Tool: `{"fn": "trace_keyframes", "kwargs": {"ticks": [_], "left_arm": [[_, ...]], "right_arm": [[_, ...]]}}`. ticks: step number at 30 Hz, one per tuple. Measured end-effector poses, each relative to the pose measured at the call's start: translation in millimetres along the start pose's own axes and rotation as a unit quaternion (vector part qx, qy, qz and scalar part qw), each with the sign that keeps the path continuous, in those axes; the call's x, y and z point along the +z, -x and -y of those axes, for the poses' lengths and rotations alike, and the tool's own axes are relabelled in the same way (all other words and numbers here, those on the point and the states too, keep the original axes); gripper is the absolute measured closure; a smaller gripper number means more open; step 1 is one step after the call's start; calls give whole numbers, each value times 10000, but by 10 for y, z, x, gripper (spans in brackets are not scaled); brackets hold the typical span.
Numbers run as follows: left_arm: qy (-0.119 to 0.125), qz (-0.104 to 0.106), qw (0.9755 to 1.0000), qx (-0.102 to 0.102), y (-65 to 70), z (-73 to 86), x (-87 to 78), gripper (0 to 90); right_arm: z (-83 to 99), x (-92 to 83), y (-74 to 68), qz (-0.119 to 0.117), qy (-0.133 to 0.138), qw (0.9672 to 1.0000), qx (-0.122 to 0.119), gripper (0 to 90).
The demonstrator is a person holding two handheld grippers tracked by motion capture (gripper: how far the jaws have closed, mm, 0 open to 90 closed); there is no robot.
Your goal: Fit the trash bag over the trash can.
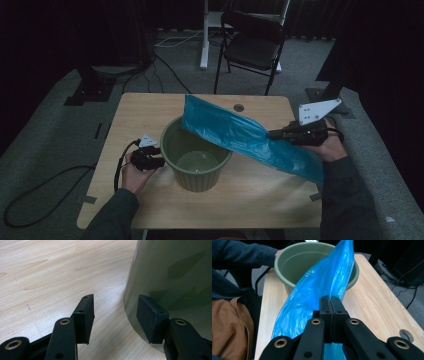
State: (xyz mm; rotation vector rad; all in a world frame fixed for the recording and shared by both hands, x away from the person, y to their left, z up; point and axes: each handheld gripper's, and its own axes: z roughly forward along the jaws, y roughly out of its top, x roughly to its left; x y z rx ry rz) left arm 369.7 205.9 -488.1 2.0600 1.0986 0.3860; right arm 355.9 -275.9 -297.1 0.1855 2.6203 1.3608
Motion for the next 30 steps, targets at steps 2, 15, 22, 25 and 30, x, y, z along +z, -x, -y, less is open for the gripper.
{"fn": "trace_keyframes", "kwargs": {"ticks": [2,15,22,25,30], "left_arm": [[-2,2,10000,3,1,-1,0,483],[22,-9,10000,5,-4,-2,-17,483],[24,12,10000,-67,-17,1,4,483],[0,28,10000,-48,-3,1,4,481],[110,15,9999,-61,-10,0,-36,482]], "right_arm": [[2,23,8,-23,-59,10000,14,895],[-70,218,68,-241,-329,9992,21,894],[-129,314,112,-310,-480,9984,-31,893],[-167,332,149,-316,-507,9982,11,893],[-195,385,176,-309,-531,9981,40,893]]}}
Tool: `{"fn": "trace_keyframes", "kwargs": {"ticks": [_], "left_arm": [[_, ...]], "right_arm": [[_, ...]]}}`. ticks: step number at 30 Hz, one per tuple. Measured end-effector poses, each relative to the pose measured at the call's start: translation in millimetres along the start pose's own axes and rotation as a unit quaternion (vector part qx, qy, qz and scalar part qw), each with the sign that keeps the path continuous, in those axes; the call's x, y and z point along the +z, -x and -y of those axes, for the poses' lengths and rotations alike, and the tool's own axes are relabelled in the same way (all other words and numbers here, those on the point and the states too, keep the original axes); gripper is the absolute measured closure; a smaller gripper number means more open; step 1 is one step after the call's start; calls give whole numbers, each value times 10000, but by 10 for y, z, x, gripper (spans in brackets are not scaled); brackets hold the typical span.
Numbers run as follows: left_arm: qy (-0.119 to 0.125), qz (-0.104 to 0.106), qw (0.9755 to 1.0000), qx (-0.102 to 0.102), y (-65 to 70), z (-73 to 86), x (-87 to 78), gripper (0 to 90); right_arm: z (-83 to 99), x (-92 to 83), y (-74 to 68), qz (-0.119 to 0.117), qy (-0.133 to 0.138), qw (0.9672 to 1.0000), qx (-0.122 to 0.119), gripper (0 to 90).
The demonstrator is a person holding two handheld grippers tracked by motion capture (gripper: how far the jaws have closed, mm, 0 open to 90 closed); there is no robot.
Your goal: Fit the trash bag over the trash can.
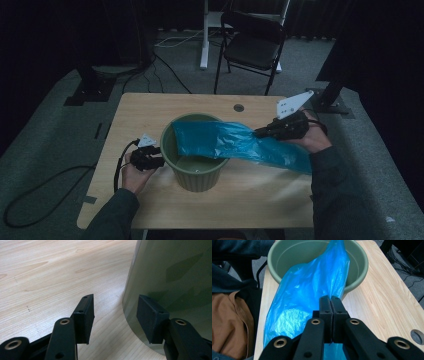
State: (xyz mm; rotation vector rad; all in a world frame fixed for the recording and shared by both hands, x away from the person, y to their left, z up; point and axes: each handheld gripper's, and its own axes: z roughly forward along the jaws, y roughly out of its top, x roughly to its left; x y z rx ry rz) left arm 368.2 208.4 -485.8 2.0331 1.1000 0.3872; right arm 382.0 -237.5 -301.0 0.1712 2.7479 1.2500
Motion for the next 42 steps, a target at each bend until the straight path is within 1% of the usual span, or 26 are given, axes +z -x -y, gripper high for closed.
{"fn": "trace_keyframes", "kwargs": {"ticks": [8,14,20,23,29,33,35,40,42], "left_arm": [[33,8,10000,22,11,-4,-7,482],[38,-3,10000,41,14,-7,-9,482],[44,-4,10000,51,14,-8,-12,482],[45,-7,10000,51,14,-9,-11,482],[55,-3,10000,56,13,-10,-14,482],[53,-1,10000,59,13,-11,-14,482],[51,1,10000,64,12,-11,-15,482],[43,0,10000,56,11,-11,-11,482],[44,1,10000,52,11,-11,-9,482]], "right_arm": [[-84,101,32,-36,22,10000,-3,893],[-101,206,64,-84,31,10000,21,893],[-87,375,71,-169,-124,9998,44,893],[-82,434,78,-209,-142,9997,60,893],[-146,488,96,-186,-125,9997,52,893],[-197,513,104,-150,-9,9999,41,892],[-191,547,109,-104,-33,9999,50,892],[-143,675,142,-153,-44,9997,165,892],[-139,693,146,-157,-50,9997,171,892]]}}
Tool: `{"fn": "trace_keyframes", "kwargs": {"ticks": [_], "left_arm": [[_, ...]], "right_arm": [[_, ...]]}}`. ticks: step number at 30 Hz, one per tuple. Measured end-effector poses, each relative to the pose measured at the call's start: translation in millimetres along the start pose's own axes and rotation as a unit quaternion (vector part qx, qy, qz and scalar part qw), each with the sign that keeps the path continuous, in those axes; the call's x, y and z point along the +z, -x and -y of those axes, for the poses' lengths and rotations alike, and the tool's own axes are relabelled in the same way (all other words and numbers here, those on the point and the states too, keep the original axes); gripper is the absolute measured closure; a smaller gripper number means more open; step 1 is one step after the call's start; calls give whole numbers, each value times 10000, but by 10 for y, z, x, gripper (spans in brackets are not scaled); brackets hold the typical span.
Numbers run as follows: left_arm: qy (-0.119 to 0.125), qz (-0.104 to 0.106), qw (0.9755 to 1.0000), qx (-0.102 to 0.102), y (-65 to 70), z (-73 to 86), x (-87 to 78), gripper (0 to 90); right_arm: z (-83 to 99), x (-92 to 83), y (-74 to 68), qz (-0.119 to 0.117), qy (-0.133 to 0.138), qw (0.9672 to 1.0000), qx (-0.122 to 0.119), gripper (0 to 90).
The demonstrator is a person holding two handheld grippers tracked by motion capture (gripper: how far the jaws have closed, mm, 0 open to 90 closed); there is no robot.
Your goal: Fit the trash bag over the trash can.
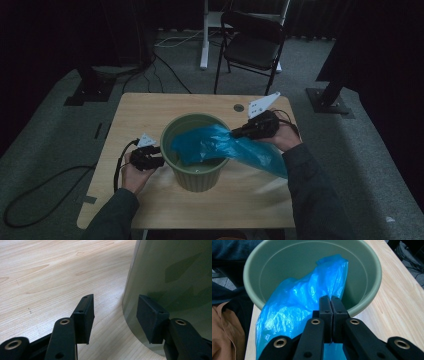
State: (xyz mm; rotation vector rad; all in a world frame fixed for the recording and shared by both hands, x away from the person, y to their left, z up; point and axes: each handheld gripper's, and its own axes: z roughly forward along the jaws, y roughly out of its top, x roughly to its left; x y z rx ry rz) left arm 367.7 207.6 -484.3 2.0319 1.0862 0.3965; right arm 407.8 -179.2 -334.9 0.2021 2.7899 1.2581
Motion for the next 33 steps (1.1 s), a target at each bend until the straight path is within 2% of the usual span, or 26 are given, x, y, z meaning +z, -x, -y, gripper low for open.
{"fn": "trace_keyframes", "kwargs": {"ticks": [4,8,10,12,17,23,28,30,31,33], "left_arm": [[-1,-2,10000,1,0,-1,0,482],[19,8,10000,-12,0,-1,-4,482],[26,10,10000,-15,-1,0,-4,482],[18,8,10000,-10,-1,-2,-4,482],[16,5,10000,-14,-1,-3,-2,482],[22,10,10000,-15,-2,-3,-2,482],[28,13,10000,-11,-2,-3,-5,482],[29,14,10000,-12,-3,-4,-5,481],[30,14,10000,-11,-3,-4,-5,481],[38,12,10000,-14,-2,-3,-3,481]], "right_arm": [[-41,60,6,4,42,10000,-7,892],[-119,71,18,132,152,9998,-26,884],[-124,95,37,169,191,9997,38,884],[-118,139,49,164,150,9997,91,885],[-156,235,40,84,54,9999,46,894],[-271,273,33,137,148,9998,10,895],[-269,435,28,127,-131,9998,30,893],[-263,463,22,150,-140,9998,33,836],[-264,453,18,180,-88,9998,51,783],[-269,400,4,227,-24,9997,44,737]]}}
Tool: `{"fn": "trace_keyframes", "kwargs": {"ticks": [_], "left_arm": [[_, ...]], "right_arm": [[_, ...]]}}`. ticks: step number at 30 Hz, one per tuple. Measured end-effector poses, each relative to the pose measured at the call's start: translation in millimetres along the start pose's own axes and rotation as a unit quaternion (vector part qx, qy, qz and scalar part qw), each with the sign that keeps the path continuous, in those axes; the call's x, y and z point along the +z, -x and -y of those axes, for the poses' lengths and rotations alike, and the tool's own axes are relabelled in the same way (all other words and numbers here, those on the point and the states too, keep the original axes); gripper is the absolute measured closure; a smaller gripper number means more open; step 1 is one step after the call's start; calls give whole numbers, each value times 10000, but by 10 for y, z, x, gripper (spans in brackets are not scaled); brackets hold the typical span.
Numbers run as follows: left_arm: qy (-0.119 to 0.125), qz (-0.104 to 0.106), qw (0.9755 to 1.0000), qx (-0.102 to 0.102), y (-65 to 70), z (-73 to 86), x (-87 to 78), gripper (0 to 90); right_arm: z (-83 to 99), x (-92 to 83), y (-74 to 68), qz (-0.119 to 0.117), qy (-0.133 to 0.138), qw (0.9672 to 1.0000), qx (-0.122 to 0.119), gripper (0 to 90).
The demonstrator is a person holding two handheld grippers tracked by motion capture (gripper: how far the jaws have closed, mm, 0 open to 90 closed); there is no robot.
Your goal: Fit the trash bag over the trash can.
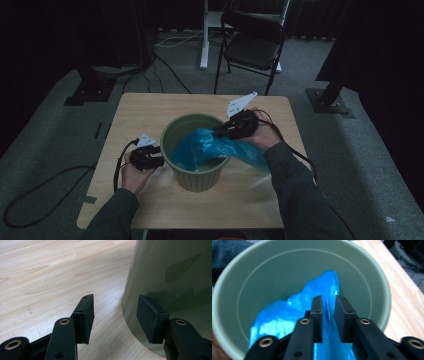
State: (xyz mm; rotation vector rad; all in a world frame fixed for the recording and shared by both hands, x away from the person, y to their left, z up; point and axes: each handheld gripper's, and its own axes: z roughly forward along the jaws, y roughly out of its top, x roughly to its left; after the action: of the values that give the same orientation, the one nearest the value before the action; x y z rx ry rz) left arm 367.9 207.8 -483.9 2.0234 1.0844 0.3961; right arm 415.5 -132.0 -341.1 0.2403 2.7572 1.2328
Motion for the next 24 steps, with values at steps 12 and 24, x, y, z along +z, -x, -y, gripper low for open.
{"fn": "trace_keyframes", "kwargs": {"ticks": [12,24], "left_arm": [[-15,0,10000,0,1,-1,-4,481],[-13,0,10000,-6,0,-1,0,481]], "right_arm": [[166,-530,-138,542,350,9978,135,584],[680,-750,-353,937,375,9938,472,466]]}}
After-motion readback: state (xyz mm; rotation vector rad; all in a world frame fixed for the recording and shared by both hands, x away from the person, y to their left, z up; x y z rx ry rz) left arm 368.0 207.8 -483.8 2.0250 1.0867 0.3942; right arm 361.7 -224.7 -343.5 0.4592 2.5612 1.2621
